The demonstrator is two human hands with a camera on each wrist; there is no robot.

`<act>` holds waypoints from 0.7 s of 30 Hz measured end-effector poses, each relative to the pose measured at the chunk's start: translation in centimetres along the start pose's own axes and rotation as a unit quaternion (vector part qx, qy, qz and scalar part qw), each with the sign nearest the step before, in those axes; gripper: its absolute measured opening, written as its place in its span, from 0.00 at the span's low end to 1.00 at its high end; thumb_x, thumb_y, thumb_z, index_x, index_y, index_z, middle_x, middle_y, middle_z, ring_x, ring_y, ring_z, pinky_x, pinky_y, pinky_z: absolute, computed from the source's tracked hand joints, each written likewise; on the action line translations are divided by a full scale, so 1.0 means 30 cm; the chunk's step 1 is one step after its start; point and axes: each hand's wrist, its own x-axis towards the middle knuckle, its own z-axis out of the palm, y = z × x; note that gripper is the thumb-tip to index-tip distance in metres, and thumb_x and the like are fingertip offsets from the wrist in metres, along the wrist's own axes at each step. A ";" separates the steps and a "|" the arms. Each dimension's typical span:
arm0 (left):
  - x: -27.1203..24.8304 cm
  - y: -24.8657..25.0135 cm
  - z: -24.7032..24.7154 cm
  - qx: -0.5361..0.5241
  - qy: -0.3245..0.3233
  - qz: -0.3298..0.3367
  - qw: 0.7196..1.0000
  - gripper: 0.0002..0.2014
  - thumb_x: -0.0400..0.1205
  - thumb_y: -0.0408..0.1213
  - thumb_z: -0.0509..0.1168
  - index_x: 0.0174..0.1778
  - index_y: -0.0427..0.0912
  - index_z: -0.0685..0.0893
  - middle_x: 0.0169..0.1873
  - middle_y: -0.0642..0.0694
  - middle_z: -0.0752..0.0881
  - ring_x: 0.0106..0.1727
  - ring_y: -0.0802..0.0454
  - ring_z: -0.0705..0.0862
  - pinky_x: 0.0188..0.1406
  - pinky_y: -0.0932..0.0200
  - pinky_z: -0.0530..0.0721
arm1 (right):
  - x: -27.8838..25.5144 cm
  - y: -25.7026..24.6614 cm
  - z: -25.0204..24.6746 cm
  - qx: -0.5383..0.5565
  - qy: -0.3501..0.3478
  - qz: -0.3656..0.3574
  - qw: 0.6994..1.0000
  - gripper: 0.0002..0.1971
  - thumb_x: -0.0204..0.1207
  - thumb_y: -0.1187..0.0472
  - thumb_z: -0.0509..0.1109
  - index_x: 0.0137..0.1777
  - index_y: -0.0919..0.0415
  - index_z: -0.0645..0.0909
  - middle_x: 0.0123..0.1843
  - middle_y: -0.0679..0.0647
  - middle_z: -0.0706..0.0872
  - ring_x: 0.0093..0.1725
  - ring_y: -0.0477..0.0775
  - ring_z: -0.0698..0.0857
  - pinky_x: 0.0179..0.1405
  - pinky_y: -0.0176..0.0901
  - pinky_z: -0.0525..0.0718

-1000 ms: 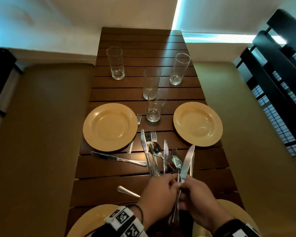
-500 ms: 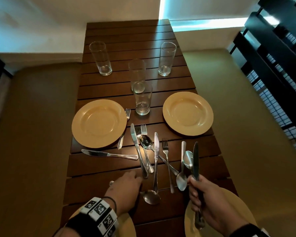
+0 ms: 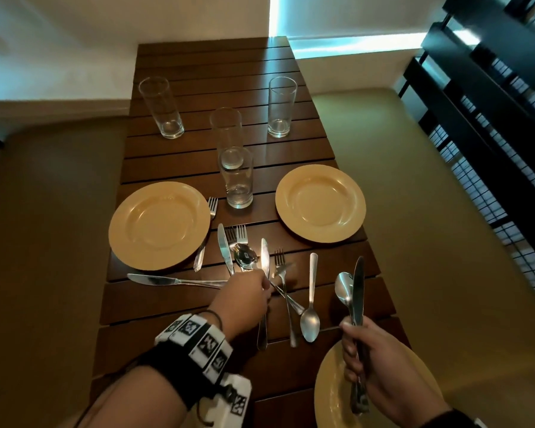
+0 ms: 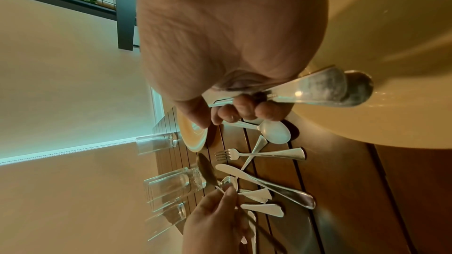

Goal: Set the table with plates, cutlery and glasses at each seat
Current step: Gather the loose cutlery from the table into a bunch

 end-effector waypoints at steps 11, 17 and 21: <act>0.119 0.015 0.132 0.012 0.014 -0.129 0.991 0.07 0.80 0.30 0.63 0.51 0.38 0.85 0.48 0.41 0.87 0.49 0.43 0.87 0.45 0.54 0.84 | -0.004 -0.006 0.015 -0.004 -0.022 -0.012 1.000 0.03 0.83 0.63 0.63 0.51 0.62 0.77 0.29 0.56 0.74 0.23 0.51 0.67 0.23 0.45 0.68; 0.083 0.017 0.081 -0.043 0.017 -0.127 0.991 0.06 0.79 0.31 0.63 0.46 0.38 0.86 0.42 0.43 0.86 0.44 0.45 0.85 0.41 0.55 0.84 | 0.006 -0.014 0.044 -0.016 -0.028 -0.023 0.999 0.06 0.84 0.62 0.62 0.52 0.63 0.78 0.32 0.58 0.79 0.25 0.53 0.72 0.25 0.47 0.71; 0.001 0.042 0.031 -0.093 0.029 -0.107 0.989 0.06 0.81 0.32 0.67 0.42 0.41 0.89 0.38 0.46 0.88 0.44 0.48 0.87 0.44 0.55 0.88 | 0.020 -0.018 0.066 -0.024 -0.022 -0.029 0.999 0.09 0.85 0.63 0.61 0.57 0.66 0.80 0.39 0.61 0.84 0.30 0.56 0.80 0.26 0.48 0.78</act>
